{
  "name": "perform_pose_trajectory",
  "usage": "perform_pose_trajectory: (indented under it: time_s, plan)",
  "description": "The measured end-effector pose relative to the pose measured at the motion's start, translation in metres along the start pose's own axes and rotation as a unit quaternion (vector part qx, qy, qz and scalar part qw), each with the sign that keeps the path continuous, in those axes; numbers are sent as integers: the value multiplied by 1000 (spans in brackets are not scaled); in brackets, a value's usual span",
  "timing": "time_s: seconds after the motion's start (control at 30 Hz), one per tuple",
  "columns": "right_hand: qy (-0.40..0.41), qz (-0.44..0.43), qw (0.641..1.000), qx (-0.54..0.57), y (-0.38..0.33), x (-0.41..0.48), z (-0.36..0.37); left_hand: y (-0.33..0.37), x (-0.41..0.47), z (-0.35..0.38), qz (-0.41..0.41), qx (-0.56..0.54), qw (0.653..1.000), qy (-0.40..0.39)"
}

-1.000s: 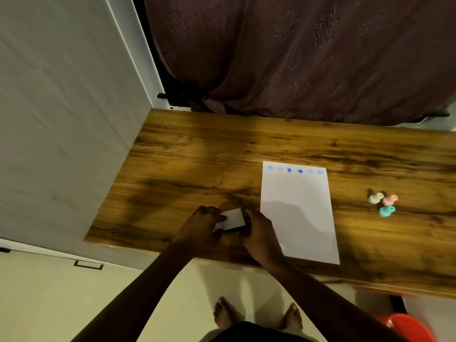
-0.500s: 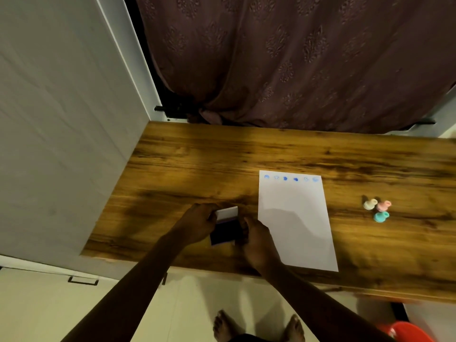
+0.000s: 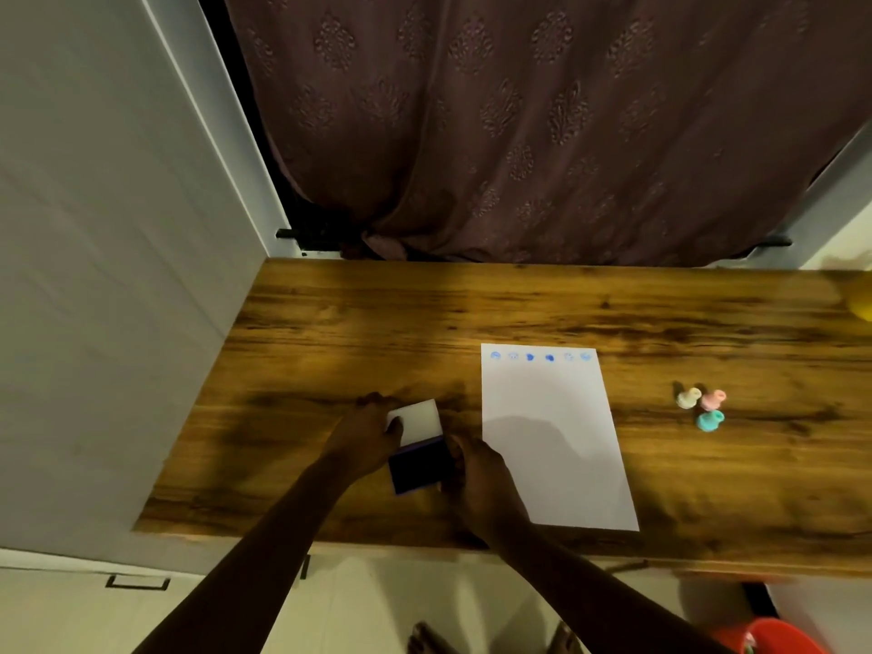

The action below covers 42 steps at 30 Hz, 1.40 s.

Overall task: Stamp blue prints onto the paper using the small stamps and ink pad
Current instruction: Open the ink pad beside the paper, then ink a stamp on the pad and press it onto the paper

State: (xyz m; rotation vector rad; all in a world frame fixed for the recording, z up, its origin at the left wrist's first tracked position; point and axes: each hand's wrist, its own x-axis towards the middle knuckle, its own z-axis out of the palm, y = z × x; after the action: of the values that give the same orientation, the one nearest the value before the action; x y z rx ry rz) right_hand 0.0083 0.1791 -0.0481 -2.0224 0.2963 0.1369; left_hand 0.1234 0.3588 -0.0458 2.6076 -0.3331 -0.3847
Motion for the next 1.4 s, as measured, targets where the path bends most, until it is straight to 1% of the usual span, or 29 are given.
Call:
perform_pose_trajectory:
  time_s: [0.07,0.23,0.3,0.4,0.6,0.7,0.87,0.93,1.0,1.1,1.17,1.27,1.4]
  plan:
    - [9,-8,1000,-20,-1,-1,-1,1,0,-1,2,14,1000,1]
    - [-25,-38,994,-100,-5,2,-13,6,-2,-4,0,41,999,11]
    - [-18,-39,995,-90,-9,5,-25,14,-3,-3,15,37,999,36]
    - [-14,-27,998,-47,-12,10,-48,31,-7,-4,29,4,997,70]
    - [74,-27,997,-13,-5,14,-106,99,-10,14,58,-75,991,97]
    - [119,-32,992,-1,3,12,-137,137,-11,32,47,-104,988,104]
    - [171,-17,985,20,22,9,-194,192,0,64,90,-115,985,95]
    - [175,-8,984,6,32,8,-218,211,6,78,101,-127,984,70]
    - [164,-1,986,-28,44,9,-243,228,10,89,115,-139,982,48]
    - [164,-16,979,-118,63,15,-282,253,13,105,126,-143,981,28]
    - [160,-25,965,-205,75,21,-304,266,14,115,125,-135,983,12]
    - [134,-12,937,-323,93,35,-330,281,17,128,118,-135,984,-3]
    - [103,-18,906,-410,105,52,-347,295,20,139,110,-148,983,-12]
